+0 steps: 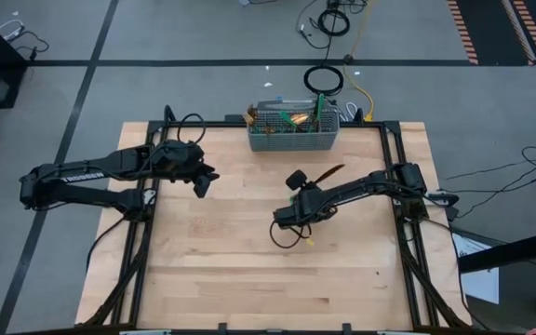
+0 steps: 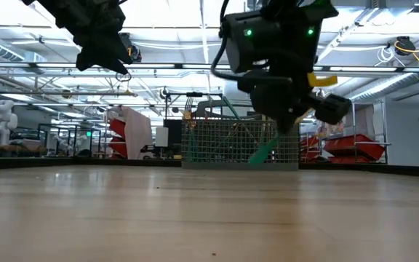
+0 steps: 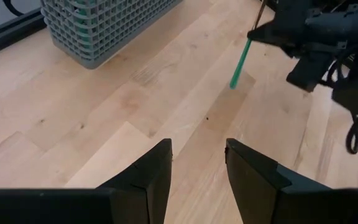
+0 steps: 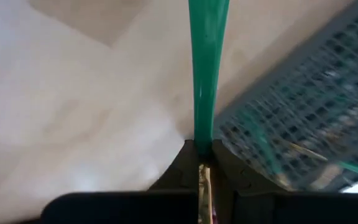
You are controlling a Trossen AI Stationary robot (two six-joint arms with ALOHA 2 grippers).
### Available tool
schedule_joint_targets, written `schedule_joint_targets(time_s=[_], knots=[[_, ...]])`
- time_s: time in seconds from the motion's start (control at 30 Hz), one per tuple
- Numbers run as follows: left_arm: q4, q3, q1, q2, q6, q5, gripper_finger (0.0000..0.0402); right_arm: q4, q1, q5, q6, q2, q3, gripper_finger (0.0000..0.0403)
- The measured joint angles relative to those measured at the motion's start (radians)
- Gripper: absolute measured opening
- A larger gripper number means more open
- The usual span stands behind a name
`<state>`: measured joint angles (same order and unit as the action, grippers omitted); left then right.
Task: Sort silverware
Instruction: Put the green knife into the gray silverware basket with the other knives
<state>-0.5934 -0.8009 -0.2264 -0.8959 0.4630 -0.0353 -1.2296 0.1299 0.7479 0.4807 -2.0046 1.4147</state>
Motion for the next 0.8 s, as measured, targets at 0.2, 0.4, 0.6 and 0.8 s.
schedule_joint_targets(time_s=[0.2,0.4,0.6,0.8], knots=[[-0.001,0.000,0.000,0.000,-0.016,-0.004,0.0155,-0.040,-0.012,0.161,0.128,0.061,0.000,0.0000],[-0.001,0.000,0.000,0.000,-0.026,-0.032,0.0155,-0.053,-0.091,0.286,0.401,0.166,0.000,0.0000],[-0.001,0.000,0.000,0.000,-0.026,-0.045,0.0155,0.032,-0.223,0.380,0.608,0.290,0.001,0.0000],[0.000,0.000,0.000,0.000,-0.035,-0.059,0.0155,0.217,-0.339,0.424,0.855,0.380,0.001,0.0000]])
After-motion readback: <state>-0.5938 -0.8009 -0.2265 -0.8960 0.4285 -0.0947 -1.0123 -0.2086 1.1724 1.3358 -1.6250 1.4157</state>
